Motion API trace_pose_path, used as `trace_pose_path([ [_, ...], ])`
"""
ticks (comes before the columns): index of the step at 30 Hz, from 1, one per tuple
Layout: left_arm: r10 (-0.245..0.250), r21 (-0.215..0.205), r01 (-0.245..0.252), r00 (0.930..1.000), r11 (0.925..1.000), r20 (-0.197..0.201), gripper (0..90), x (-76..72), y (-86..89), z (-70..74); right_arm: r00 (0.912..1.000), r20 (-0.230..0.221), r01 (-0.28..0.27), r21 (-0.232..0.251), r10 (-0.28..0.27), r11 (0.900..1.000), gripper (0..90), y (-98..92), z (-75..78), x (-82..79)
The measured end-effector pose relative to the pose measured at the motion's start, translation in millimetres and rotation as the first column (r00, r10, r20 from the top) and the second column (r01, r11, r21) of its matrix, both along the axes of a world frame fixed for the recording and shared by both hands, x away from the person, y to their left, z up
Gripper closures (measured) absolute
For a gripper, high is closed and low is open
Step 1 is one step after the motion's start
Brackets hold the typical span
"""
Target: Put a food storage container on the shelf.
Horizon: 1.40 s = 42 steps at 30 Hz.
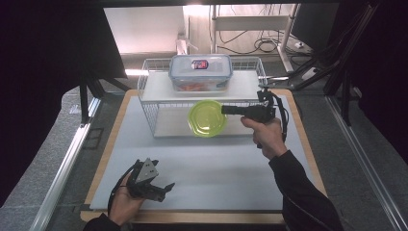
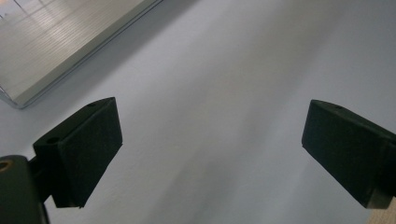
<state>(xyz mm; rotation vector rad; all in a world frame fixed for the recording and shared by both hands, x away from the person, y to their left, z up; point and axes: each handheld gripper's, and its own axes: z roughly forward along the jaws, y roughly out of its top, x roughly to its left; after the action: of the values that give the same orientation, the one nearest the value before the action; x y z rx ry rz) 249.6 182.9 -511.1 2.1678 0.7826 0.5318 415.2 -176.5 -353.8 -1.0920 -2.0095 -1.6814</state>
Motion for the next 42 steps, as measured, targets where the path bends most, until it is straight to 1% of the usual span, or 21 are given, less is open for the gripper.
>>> trace_pose_path([
  [5,0.0,-0.003,0.0,1.0,1.0,-0.002,4.9,-0.2,-0.3,0.1,1.0,0.007,0.001,0.02,-0.001,1.0,84.3,1.1,15.7,5.5],
  [6,0.003,-0.01,-0.003,1.0,0.9999,-0.002,4.9,-0.3,-0.6,-0.2,1.0,0.007,0.002,0.027,-0.002,1.0,84.3,1.8,18.6,6.8],
  [13,0.0,-0.006,0.0,1.0,1.0,-0.003,4.9,-0.3,-0.2,0.3,0.9998,0.005,0.018,0.061,-0.018,0.998,84.3,3.3,42.9,18.1],
  [15,0.0,-0.008,0.0,1.0,1.0,-0.002,4.9,-0.3,-0.3,0.2,0.9997,0.008,0.023,0.058,-0.024,0.998,84.3,4.5,50.2,21.7],
  [19,0.0,-0.012,0.0,1.0,0.9999,0.0,4.9,-0.4,0.1,0.6,0.9992,0.011,0.039,0.067,-0.039,0.997,84.3,7.5,63.8,30.0],
  [26,-0.004,-0.014,0.004,1.0,0.9999,-0.002,4.9,-0.5,0.4,0.7,0.9964,0.004,0.084,0.072,-0.085,0.994,84.3,11.6,83.0,47.8],
  [30,-0.006,-0.015,0.006,1.0,0.9999,-0.004,5.0,-0.5,0.3,0.5,0.9931,0.009,0.116,0.068,-0.117,0.991,84.3,16.4,91.9,59.1],
  [34,-0.009,-0.016,0.009,0.9999,0.9998,-0.005,5.0,-0.6,0.4,0.6,0.9888,0.008,0.148,0.063,-0.149,0.987,84.2,23.7,96.6,72.2],
  [37,-0.012,-0.016,0.012,0.9999,0.9998,-0.005,5.0,-0.6,0.5,0.6,0.9844,-0.005,0.176,0.074,-0.176,0.982,84.2,29.7,97.0,83.5],
  [40,-0.014,-0.018,0.014,0.9999,0.9997,-0.007,5.0,-0.6,0.7,0.4,0.978,-0.021,0.208,0.089,-0.207,0.974,84.2,35.1,96.4,94.8],
  [42,-0.017,-0.02,0.016,0.9998,0.9997,-0.008,5.0,-0.6,0.9,0.4,0.9733,-0.03,0.229,0.088,-0.227,0.969,84.1,38.5,95.8,101.4],
])
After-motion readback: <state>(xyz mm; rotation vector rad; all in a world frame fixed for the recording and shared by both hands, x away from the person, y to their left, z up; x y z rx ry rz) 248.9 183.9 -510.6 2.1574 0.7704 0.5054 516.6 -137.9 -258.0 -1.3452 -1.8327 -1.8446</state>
